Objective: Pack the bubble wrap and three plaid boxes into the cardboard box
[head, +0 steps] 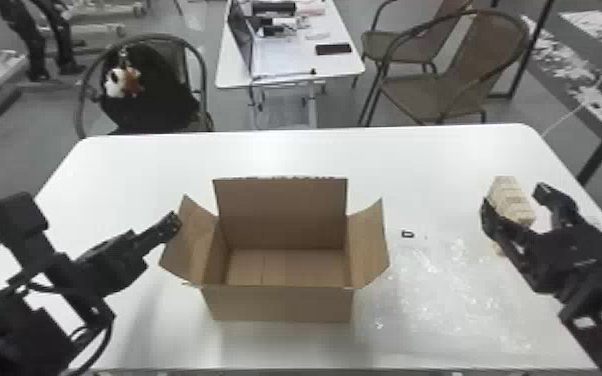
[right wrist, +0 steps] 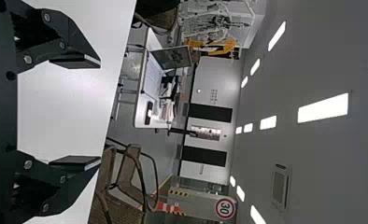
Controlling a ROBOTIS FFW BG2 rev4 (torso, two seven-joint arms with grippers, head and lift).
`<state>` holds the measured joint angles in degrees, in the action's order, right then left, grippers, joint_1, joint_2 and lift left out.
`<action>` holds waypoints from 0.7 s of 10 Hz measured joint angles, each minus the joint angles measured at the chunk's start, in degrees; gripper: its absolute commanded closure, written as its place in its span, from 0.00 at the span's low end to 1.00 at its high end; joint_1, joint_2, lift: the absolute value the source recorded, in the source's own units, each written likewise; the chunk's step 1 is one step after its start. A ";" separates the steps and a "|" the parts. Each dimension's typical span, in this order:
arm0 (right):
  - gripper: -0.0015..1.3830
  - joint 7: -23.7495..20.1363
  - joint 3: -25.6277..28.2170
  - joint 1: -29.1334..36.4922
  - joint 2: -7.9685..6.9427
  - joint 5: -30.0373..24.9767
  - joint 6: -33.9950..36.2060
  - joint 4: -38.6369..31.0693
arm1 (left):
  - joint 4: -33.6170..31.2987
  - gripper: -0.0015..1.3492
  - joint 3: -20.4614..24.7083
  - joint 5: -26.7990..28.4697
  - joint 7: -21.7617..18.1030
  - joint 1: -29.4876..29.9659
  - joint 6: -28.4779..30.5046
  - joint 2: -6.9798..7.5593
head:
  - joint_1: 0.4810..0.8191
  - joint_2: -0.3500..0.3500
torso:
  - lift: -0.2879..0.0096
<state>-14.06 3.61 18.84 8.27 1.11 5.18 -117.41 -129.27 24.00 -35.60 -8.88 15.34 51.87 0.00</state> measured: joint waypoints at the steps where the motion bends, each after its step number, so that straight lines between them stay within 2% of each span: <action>1: 0.38 0.00 -0.01 -0.03 0.00 0.04 0.00 0.05 | -0.01 0.23 0.03 0.43 0.00 -0.11 0.56 0.00 | 0.63 0.60 | 0.47; 2: 0.38 0.00 -0.01 -0.03 0.00 0.14 0.00 0.14 | -0.01 0.38 0.02 0.90 -0.02 -0.15 0.81 0.00 | 0.63 0.60 | 0.47; 3: 0.38 0.00 -0.01 -0.03 0.00 0.24 0.00 0.19 | -0.01 0.63 0.00 1.12 -0.13 -0.31 1.11 0.00 | 0.63 0.60 | 0.47; 4: 0.38 0.00 -0.01 -0.03 0.00 0.41 -0.12 0.31 | -0.02 0.75 -0.02 1.23 -0.26 -0.53 1.29 0.00 | 0.63 0.60 | 0.47; 5: 0.38 0.00 -0.01 -0.03 0.00 0.70 -0.94 0.65 | -0.02 0.92 -0.11 1.49 -0.59 -0.71 1.32 0.00 | 0.63 0.60 | 0.47; 7: 0.38 0.00 -0.01 0.04 0.00 1.28 -1.97 1.18 | -0.02 0.90 -0.33 2.18 -1.32 -1.05 1.23 0.00 | 0.63 0.60 | 0.47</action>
<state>-14.06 3.60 18.88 8.28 2.39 3.21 -116.23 -129.29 23.67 -33.43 -10.20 14.29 53.10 0.00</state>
